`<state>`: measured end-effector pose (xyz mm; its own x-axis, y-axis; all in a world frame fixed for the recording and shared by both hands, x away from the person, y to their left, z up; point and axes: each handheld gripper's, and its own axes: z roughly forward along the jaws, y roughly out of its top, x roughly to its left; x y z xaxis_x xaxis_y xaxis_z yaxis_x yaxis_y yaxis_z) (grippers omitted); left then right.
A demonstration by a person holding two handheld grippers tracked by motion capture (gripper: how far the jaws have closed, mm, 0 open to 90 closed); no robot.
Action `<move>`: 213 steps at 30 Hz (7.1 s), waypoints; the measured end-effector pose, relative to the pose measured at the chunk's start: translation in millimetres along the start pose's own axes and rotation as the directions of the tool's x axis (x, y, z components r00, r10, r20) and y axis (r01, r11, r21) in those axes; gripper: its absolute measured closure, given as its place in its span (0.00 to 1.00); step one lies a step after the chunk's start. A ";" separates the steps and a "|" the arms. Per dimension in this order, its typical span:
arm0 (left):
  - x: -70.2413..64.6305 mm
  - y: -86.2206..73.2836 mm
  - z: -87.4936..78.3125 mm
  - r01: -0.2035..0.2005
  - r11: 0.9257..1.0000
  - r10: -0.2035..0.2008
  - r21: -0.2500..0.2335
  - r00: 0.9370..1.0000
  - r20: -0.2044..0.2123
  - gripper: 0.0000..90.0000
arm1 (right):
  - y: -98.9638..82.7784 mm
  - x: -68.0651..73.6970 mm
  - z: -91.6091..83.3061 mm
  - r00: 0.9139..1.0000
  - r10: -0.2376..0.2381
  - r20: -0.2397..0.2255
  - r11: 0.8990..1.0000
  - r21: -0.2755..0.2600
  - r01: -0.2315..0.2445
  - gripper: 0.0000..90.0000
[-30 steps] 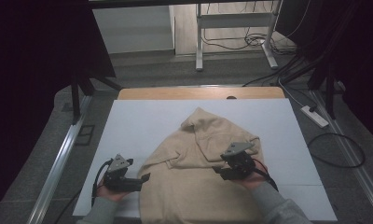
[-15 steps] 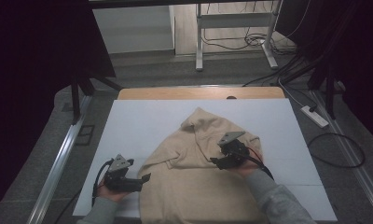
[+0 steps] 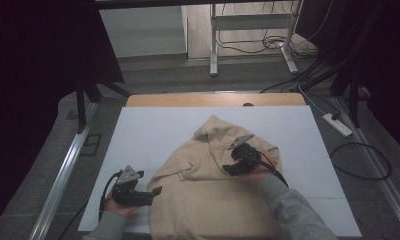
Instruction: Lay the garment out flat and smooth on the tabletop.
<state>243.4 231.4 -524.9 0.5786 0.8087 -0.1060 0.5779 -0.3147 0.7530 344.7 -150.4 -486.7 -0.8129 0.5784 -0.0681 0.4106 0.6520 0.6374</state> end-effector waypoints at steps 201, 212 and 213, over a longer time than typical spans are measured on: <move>-104.2 109.9 111.8 -0.270 0.960 0.247 0.068 0.938 0.242 0.14 | -122.0 -11.4 -71.8 0.965 0.260 -0.037 0.956 -0.129 -0.263 0.49; -126.4 130.0 147.7 -0.315 0.944 0.281 0.102 0.926 0.253 0.24 | -123.4 -13.5 -72.7 0.961 0.272 -0.040 0.952 -0.135 -0.275 0.48; -127.6 130.5 150.4 -0.323 0.940 0.288 0.109 0.923 0.254 0.26 | -123.4 -13.5 -72.7 0.961 0.273 -0.039 0.952 -0.135 -0.275 0.48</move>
<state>331.6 12.4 -510.8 0.8468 0.5299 -0.0465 0.4194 -0.6113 0.6712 275.0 -274.3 -508.6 -0.6858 0.7145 0.1386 0.5590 0.3950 0.7290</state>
